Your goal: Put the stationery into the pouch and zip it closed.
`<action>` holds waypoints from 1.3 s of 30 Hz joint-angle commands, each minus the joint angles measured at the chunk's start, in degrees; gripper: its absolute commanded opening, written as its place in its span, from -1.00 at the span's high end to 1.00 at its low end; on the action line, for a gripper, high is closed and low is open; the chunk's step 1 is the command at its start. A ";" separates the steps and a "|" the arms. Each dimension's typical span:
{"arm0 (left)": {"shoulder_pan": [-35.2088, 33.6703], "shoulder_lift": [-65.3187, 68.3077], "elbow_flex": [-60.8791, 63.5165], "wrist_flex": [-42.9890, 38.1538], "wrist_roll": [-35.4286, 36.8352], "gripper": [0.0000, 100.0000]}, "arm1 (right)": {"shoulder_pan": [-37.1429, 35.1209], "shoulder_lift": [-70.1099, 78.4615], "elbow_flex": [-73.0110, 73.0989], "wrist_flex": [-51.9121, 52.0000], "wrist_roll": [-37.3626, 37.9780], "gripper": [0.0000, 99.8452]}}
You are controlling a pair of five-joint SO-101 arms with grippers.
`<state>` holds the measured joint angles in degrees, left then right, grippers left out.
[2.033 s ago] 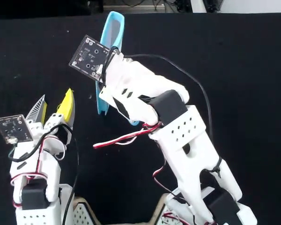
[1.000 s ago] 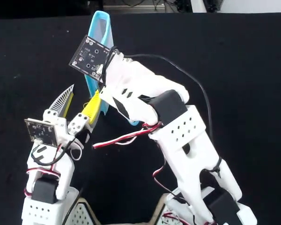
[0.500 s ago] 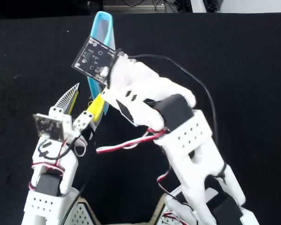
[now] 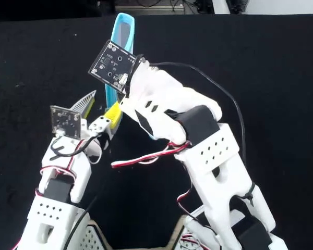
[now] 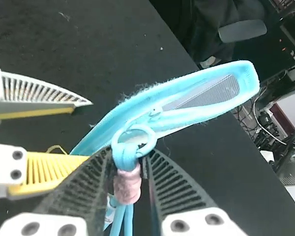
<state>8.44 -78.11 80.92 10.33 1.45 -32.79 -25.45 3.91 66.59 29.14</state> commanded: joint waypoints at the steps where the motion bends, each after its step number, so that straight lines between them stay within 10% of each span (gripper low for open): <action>1: 1.71 2.55 -6.20 -1.41 -0.62 0.51 | 0.62 -2.15 -0.75 -0.88 -0.18 0.98; 23: 1.27 19.16 -6.20 -23.21 -1.14 0.76 | 4.84 -1.89 2.15 -1.58 -0.18 0.98; 33: 2.86 5.54 1.10 -22.51 -1.05 0.94 | 7.12 -1.89 2.24 -1.58 -0.62 0.98; 39: 2.77 -10.64 2.42 -2.02 -2.55 0.94 | 6.95 -2.33 4.00 -1.93 -0.62 0.98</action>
<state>11.08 -77.32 85.32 -4.79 1.01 -26.99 -25.45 8.04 65.63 28.88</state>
